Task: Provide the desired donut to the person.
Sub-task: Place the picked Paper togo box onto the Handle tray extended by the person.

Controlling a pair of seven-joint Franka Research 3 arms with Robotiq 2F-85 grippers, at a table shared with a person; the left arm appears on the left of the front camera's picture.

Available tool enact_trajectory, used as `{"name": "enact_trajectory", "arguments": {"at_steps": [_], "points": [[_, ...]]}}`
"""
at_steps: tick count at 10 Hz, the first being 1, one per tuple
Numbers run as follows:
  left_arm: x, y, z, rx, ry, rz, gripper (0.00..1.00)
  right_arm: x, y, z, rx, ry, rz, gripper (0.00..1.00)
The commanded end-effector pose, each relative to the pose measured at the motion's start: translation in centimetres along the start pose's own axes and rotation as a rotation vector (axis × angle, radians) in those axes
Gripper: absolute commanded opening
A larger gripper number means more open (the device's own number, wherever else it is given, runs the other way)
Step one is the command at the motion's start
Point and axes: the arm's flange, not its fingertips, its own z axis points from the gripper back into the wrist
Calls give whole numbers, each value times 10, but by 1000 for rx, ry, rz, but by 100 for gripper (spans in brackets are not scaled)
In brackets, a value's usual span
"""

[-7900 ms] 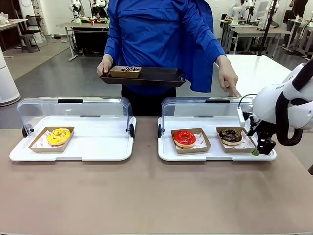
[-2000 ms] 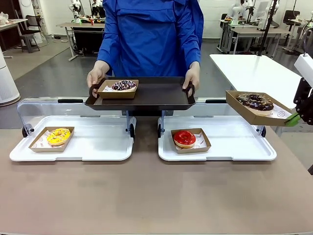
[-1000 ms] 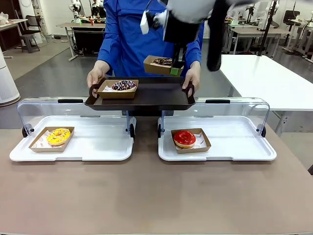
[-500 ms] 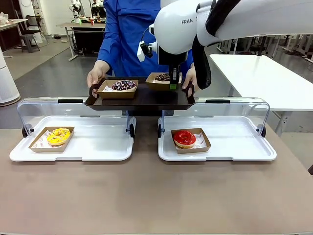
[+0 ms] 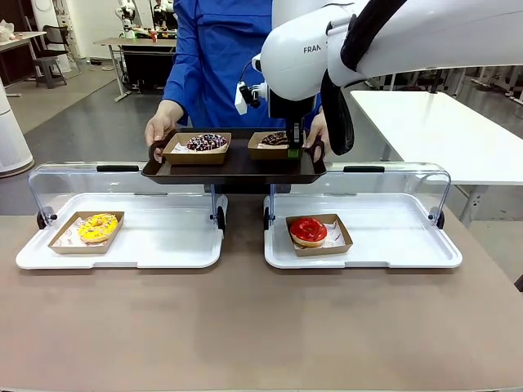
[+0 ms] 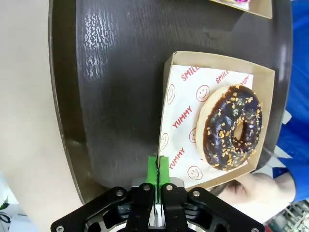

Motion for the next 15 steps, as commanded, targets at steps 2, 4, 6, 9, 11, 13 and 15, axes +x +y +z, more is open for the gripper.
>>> {"name": "enact_trajectory", "arguments": {"at_steps": [2, 4, 6, 9, 11, 13, 15], "points": [[0, 0, 0, 3, -14, 1, 100, -3, -1, -5, 30, -69, 23, 1], [0, 0, 0, 3, -14, 1, 100, -6, -2, -1, 32, -90, 52, 61], [0, 0, 0, 3, -14, 1, 100, -8, -2, 1, 68, -111, 63, 64], [0, 0, 0, 3, -14, 1, 100, -9, -1, 5, 108, -141, 101, 100], [0, 0, 0, 3, -14, 1, 100, -12, -2, 15, 120, -156, 116, 100], [0, 0, 0, 3, -14, 1, 100, -14, 0, 23, 145, -177, 140, 100], [0, 0, 0, 3, -14, 1, 100, -15, 1, 27, 161, -188, 147, 100]]}}
